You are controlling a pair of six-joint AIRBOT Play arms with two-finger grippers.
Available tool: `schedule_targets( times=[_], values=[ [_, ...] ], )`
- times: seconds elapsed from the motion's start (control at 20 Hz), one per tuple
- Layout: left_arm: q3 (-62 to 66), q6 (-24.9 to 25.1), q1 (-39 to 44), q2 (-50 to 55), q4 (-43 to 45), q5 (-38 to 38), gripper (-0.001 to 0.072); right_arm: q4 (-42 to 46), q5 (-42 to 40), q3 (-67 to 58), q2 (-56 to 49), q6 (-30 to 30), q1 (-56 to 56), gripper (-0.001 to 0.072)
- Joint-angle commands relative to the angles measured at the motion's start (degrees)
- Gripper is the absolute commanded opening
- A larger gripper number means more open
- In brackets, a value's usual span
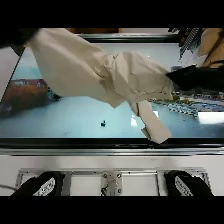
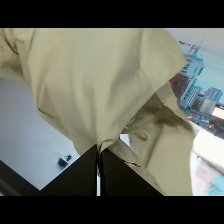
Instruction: Fold the clothes and pants, and hang the long-sleeved shirts on hangers.
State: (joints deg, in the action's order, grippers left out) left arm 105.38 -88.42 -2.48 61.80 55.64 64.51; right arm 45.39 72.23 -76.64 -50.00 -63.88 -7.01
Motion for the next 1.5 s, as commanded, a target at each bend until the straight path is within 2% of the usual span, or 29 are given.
schedule_targets(
  times=[0.0,0.2,0.35,0.5,0.6,0.65,0.7,0.75,0.8,0.85,0.95,1.1,1.25,1.4,1.45],
  values=[
    [3.7,0.4,-0.2,-9.7,5.8,-1.3,0.001,6.1,6.9,-0.4,10.4,-15.1,-0.3,0.0009],
    [3.7,-3.6,-0.2,-7.7,17.3,1.6,0.001,8.4,16.9,3.1,10.5,-28.1,-0.2,0.0008],
    [3.7,-3.5,-0.1,2.2,16.1,4.6,0.001,8.5,16.3,14.4,8.2,-29.4,2.6,0.0008],
    [3.7,-3.6,1.8,16.2,16.7,5.5,0.001,9.1,7.4,26.5,0.7,-26.9,6.9,0.0009],
    [3.7,-3.5,3.6,26.2,16.4,3.8,0.001,9.9,-1.6,28.9,-7.9,-24.8,7.6,0.0009],
    [3.8,-3.5,4.6,30.8,16.2,1.9,0.0012,9.9,-6.9,28.2,-12.6,-21.7,7.6,0.0018],
    [3.8,-3.5,5.4,34.4,15.0,-0.1,0.0287,9.9,-11.4,26.8,-16.5,-20.1,7.5,0.0103],
    [3.8,-4.2,5.9,36.6,12.9,-2.4,0.0664,9.8,-15.6,24.2,-20.1,-19.9,7.2,0.0298],
    [3.8,-5.3,5.9,37.8,10.3,-4.6,0.0666,9.7,-17.4,21.2,-22.7,-19.8,6.6,0.0464],
    [3.8,-6.3,5.5,37.9,9.9,-6.2,0.0618,9.7,-17.5,17.4,-24.7,-19.8,5.5,0.0526],
    [3.7,-6.8,3.4,35.7,11.0,-4.3,0.0603,9.7,-16.3,11.7,-24.8,-18.1,2.3,0.0525],
    [-1.8,-6.5,0.7,29.1,17.2,6.4,0.0602,10.3,-13.6,10.5,-18.3,-15.3,-1.1,0.0524],
    [-23.7,-6.5,2.0,17.1,20.8,6.6,0.0601,13.6,-6.4,13.0,-10.6,-15.1,-1.4,0.0523],
    [-47.9,-6.8,5.5,7.6,20.8,2.5,0.0601,13.6,-5.3,16.7,-4.7,-15.1,-1.4,0.0523],
    [-54.8,-8.8,6.4,5.5,20.6,0.9,0.0601,13.5,-5.3,17.5,-3.3,-15.1,-1.4,0.0523]
  ],
)
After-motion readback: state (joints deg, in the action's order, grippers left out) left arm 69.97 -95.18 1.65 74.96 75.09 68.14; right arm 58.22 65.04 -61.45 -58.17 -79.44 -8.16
